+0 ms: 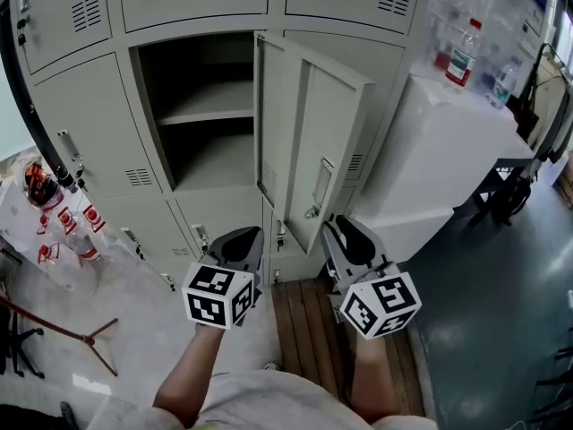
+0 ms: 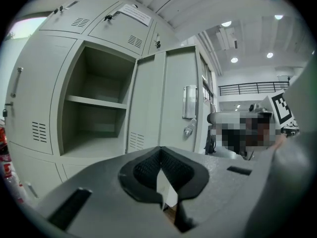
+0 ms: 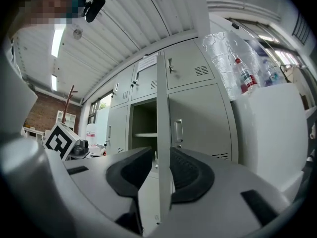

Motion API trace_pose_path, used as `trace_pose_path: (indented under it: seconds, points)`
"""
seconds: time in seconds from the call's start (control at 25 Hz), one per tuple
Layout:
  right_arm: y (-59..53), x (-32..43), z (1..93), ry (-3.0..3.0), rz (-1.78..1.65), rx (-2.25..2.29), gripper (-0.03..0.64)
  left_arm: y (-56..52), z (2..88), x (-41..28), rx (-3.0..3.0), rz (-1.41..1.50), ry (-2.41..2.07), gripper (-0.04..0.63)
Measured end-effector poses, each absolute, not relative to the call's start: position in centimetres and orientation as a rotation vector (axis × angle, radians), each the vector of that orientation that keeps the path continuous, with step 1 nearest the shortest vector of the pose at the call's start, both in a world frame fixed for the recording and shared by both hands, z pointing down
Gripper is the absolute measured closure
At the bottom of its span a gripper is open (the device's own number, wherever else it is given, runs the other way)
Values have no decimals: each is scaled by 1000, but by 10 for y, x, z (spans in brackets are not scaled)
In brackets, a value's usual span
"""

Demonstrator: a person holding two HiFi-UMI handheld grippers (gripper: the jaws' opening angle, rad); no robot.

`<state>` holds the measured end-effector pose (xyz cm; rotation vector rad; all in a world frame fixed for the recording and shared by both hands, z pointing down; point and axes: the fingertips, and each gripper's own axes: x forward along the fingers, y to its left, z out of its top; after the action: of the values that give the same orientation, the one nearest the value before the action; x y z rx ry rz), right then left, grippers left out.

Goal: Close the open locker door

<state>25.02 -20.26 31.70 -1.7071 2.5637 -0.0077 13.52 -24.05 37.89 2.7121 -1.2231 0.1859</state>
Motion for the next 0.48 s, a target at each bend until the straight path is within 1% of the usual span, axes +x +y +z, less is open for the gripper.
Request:
trace_pose_path:
  seconds: [0.48]
  points:
    - [-219, 258, 294, 2628, -17, -1353, 514, -254, 376, 143, 2693, 209, -1298, 589]
